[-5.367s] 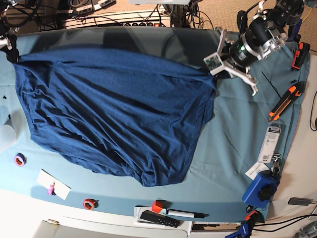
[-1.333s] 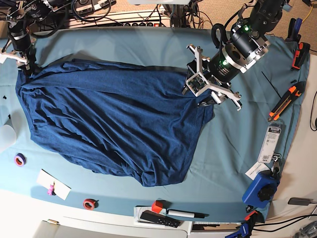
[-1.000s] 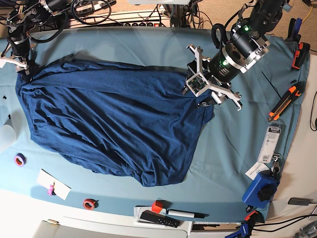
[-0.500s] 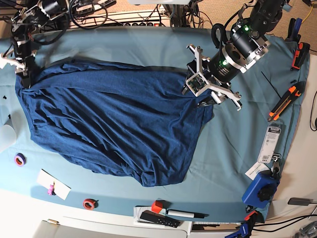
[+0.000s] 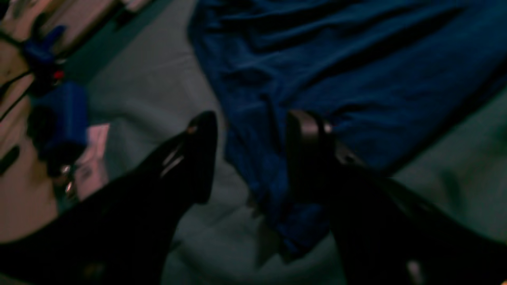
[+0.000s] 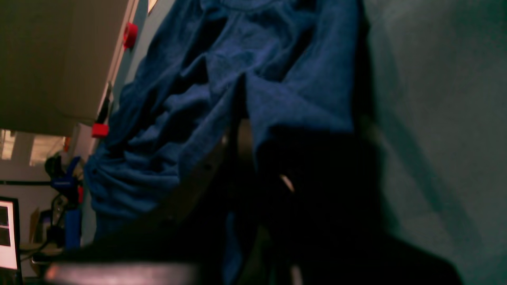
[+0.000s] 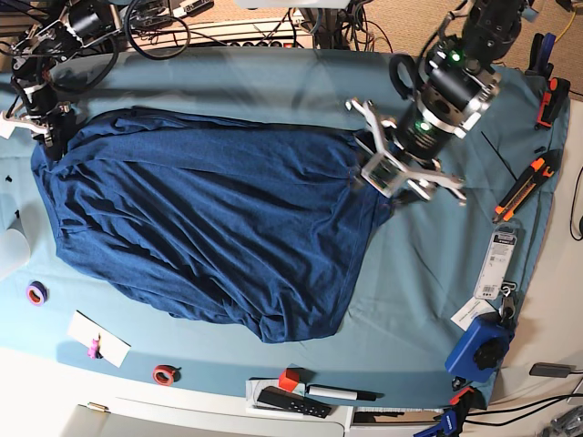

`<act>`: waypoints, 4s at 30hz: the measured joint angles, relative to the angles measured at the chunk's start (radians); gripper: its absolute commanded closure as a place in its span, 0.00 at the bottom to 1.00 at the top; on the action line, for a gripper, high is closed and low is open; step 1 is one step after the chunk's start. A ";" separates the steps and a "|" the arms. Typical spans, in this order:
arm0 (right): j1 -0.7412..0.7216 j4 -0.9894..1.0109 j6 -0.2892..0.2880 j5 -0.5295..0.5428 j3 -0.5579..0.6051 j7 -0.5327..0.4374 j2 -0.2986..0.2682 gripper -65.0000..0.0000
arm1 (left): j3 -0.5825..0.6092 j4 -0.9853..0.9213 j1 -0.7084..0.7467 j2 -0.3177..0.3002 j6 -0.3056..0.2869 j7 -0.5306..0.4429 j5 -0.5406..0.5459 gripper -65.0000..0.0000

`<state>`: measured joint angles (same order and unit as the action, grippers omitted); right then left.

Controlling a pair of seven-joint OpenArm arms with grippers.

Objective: Layout the t-shirt on the table in an organized manner, then fold the t-shirt properly
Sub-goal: 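Drag the grasped fabric with the left gripper toward the shirt edge, then pull the shirt edge taut with the left gripper away from the right gripper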

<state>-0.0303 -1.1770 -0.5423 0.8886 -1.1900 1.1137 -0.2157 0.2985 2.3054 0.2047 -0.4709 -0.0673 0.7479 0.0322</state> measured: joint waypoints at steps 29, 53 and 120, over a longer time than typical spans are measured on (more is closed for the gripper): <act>0.027 -0.230 0.026 -0.065 0.008 0.091 0.022 1.00 | -0.644 -0.382 0.147 0.235 -0.253 0.083 0.782 0.56; 0.027 -0.230 0.026 -0.053 0.008 0.091 0.022 1.00 | -0.580 -0.671 0.132 0.262 -0.349 0.135 1.012 0.52; 0.188 -0.232 -0.009 0.036 0.009 0.270 -0.167 1.00 | -0.622 -0.464 0.313 0.144 -0.506 0.277 0.975 1.00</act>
<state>0.1581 -1.4090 -0.5510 0.9249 -1.1812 1.3842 -0.3828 -0.3233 1.8412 0.5179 -0.3267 -0.5735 1.0248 1.0073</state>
